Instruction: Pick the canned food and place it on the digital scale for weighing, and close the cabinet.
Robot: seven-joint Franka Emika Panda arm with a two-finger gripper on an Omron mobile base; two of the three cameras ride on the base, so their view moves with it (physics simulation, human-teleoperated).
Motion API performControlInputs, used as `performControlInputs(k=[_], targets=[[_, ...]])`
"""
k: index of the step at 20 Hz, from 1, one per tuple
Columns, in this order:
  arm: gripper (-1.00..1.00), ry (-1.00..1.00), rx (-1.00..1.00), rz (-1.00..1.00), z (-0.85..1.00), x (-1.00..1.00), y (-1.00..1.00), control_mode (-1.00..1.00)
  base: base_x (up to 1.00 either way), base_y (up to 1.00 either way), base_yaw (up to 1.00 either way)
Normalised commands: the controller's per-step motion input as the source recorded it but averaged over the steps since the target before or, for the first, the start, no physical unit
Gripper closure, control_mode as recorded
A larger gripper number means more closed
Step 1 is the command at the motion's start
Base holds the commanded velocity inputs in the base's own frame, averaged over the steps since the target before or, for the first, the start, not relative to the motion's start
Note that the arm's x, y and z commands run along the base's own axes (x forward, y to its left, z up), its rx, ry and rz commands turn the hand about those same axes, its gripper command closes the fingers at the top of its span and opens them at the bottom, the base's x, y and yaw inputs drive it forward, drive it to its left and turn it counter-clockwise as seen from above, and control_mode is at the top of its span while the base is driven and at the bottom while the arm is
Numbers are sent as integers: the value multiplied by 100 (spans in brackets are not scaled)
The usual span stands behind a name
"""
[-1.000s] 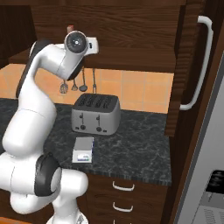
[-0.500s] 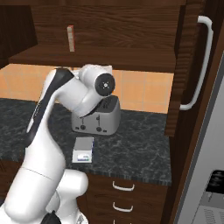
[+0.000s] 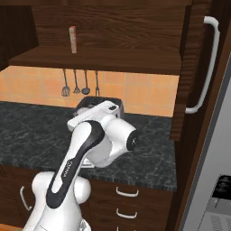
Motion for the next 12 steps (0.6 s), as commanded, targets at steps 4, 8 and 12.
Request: performControlInputs(k=[4,8,12], targets=[[100,0,-10,30,-79,2,23,-100,0,0,0],[100,0,-4,29,-78,36,15,-100,0,0,0],[100,1,-2,29,-81,51,5,-100,0,0,0]])
